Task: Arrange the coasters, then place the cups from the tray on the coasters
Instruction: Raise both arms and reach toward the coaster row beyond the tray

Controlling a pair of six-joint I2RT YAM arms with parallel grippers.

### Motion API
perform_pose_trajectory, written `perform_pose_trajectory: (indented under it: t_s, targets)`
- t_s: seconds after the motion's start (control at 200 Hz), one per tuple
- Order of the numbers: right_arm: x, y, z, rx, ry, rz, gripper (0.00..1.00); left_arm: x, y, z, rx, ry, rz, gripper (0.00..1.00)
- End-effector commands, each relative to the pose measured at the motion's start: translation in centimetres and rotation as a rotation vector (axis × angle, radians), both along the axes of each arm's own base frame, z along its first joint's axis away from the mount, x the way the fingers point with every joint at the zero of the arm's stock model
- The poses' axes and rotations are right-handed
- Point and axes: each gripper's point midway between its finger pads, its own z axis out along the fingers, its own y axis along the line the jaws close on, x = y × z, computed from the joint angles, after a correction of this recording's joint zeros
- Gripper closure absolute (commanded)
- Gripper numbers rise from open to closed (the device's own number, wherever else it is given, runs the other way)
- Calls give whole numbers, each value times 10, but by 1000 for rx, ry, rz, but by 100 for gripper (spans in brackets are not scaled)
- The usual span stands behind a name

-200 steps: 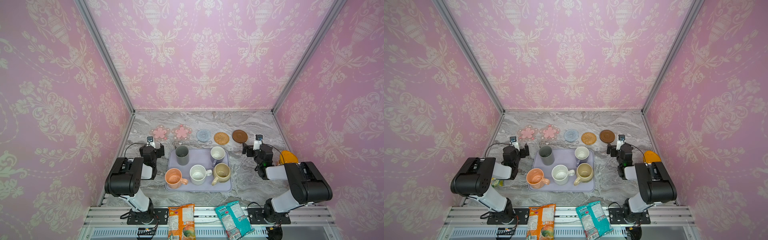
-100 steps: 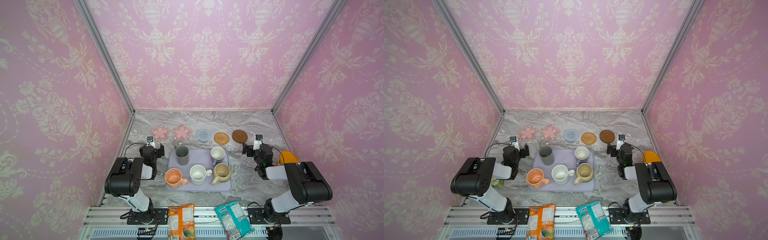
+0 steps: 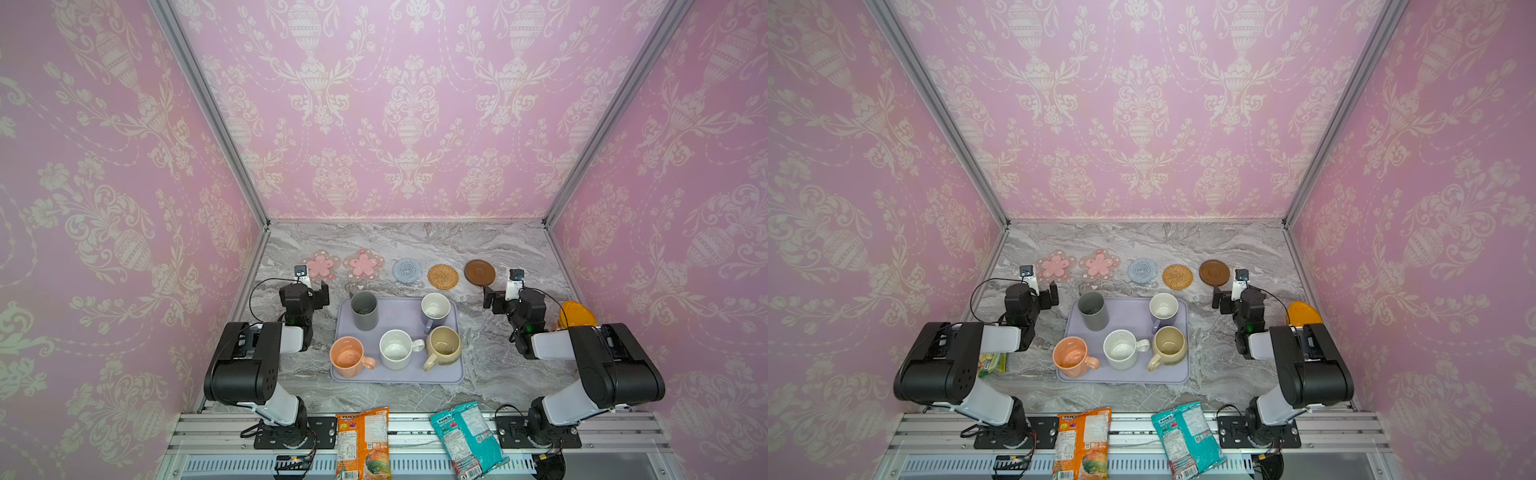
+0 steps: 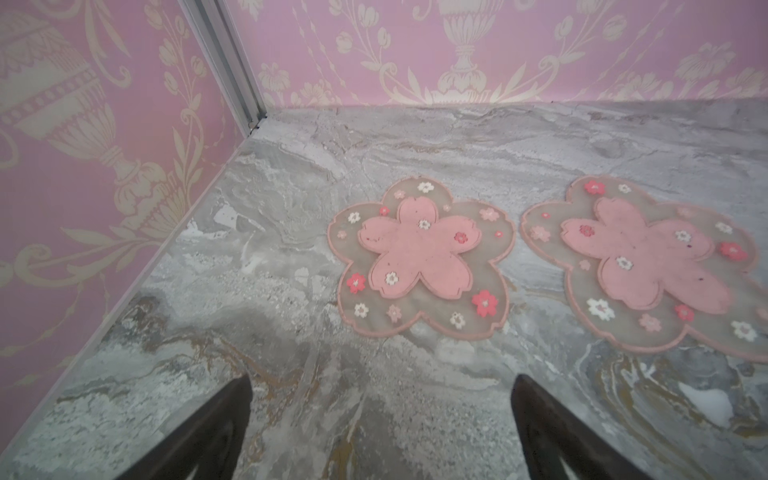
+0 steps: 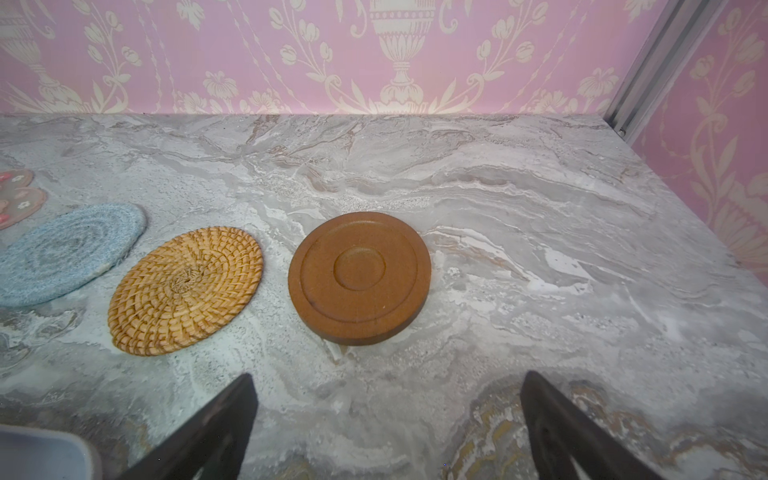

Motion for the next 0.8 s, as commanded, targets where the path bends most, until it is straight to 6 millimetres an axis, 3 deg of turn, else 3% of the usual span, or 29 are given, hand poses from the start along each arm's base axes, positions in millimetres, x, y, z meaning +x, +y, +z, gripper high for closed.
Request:
perform_pose_trajectory:
  t_s: [0.0, 0.2, 0.255, 0.345, 0.56, 0.791]
  targets:
    - [9, 1, 14, 0, 6, 12, 0, -1, -15, 3, -31, 100, -67, 1]
    - [14, 6, 25, -3, 69, 39, 0, -3, -21, 37, 12, 138, -41, 1]
    - [15, 8, 32, 1, 94, 55, 0, -4, -20, 51, 27, 177, -30, 6]
    - [18, 18, 41, -3, 156, 116, 0, 0, -19, 75, 31, 220, -15, 13]
    - [23, 46, 60, -26, 223, 217, 1, 8, -31, 122, 31, 228, -33, 14]
    - [40, 87, 85, -12, 233, 269, 7, 20, -63, 133, -39, 269, -73, 16]
